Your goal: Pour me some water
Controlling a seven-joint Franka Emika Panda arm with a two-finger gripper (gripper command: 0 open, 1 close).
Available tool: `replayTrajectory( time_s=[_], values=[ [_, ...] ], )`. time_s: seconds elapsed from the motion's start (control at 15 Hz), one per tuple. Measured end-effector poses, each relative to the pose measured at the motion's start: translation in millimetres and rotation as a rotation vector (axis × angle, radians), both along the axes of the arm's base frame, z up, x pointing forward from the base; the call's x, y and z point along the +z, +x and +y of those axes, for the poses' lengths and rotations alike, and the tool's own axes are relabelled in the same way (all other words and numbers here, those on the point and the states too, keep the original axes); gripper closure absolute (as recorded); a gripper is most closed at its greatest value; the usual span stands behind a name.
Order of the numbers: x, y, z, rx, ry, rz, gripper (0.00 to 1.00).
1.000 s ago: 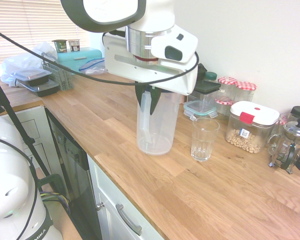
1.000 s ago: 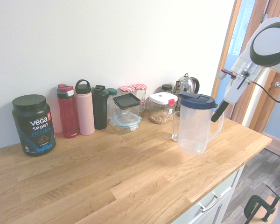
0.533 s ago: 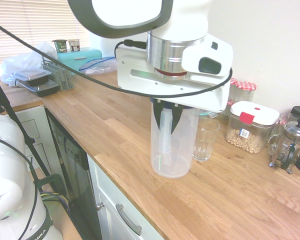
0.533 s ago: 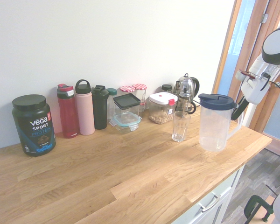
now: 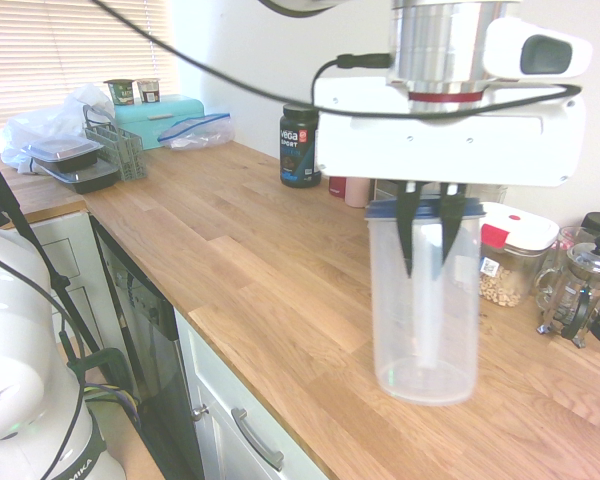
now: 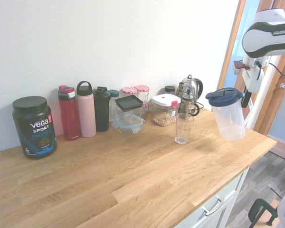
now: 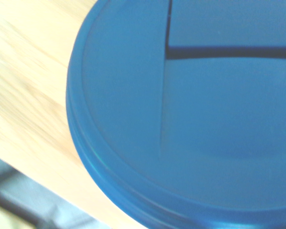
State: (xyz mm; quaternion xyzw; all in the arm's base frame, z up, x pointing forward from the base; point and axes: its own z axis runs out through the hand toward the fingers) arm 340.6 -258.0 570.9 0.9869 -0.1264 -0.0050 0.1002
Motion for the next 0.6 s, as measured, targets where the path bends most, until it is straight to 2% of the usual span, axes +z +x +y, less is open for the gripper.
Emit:
replayTrajectory(
  time_s=[0.27, 0.47, 0.6],
  values=[
    [10.1, 46.3, 39.4, 0.048, -0.152, 0.151, 1.00],
    [27.5, 70.3, 64.7, 0.075, -0.280, 0.235, 1.00],
    [22.0, 91.6, 80.9, 0.078, -0.351, 0.294, 1.00]
  ],
)
